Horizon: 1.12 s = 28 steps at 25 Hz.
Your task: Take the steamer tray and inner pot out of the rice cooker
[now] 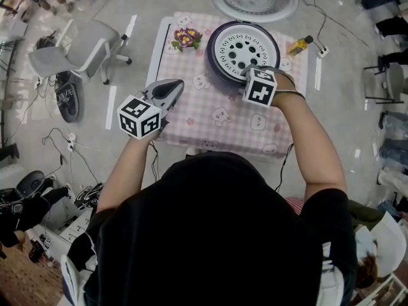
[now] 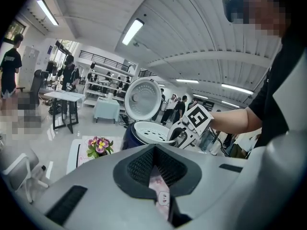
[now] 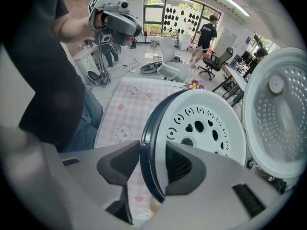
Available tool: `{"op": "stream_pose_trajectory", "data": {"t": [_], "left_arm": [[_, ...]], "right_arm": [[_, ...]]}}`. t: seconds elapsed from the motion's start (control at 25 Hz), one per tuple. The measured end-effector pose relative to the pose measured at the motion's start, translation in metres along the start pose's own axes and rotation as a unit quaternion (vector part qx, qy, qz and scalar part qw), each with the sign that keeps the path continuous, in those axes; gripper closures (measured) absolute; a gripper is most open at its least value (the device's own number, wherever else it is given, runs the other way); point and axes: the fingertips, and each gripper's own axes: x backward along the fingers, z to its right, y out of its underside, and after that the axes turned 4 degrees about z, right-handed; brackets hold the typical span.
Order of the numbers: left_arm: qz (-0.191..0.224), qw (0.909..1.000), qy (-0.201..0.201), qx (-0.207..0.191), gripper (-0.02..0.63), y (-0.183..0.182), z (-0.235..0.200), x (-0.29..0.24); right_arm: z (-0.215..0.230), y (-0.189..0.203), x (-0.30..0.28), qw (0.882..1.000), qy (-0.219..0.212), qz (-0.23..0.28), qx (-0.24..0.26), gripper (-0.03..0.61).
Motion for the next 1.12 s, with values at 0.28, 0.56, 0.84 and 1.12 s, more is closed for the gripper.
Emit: {"op": "stream_pose_trajectory", "data": {"t": [0.28,0.56,0.84,1.12], "left_arm": [[-0.003,0.9999,0.008,-0.005,0.592,0.002,0.009,0.002],[-0.009,0.9997,0.013,-0.016,0.592,0.0,0.011,0.004],[-0.014,0.9992,0.028,-0.024,0.592,0.004,0.021,0.002],[-0.015,0.9991,0.033,-0.022,0.592,0.003,0.031,0.005]], "right_arm": [[0.001,0.001,0.003,1.0,0.015,-0.002,-0.003,0.407],[0.006,-0.004,0.014,0.999,0.025,0.018,-0.019,0.426],[0.009,-0.006,0.024,0.998,0.042,0.023,-0.035,0.464],[0.006,-0.007,0.031,0.997,0.074,0.01,-0.005,0.534]]}}
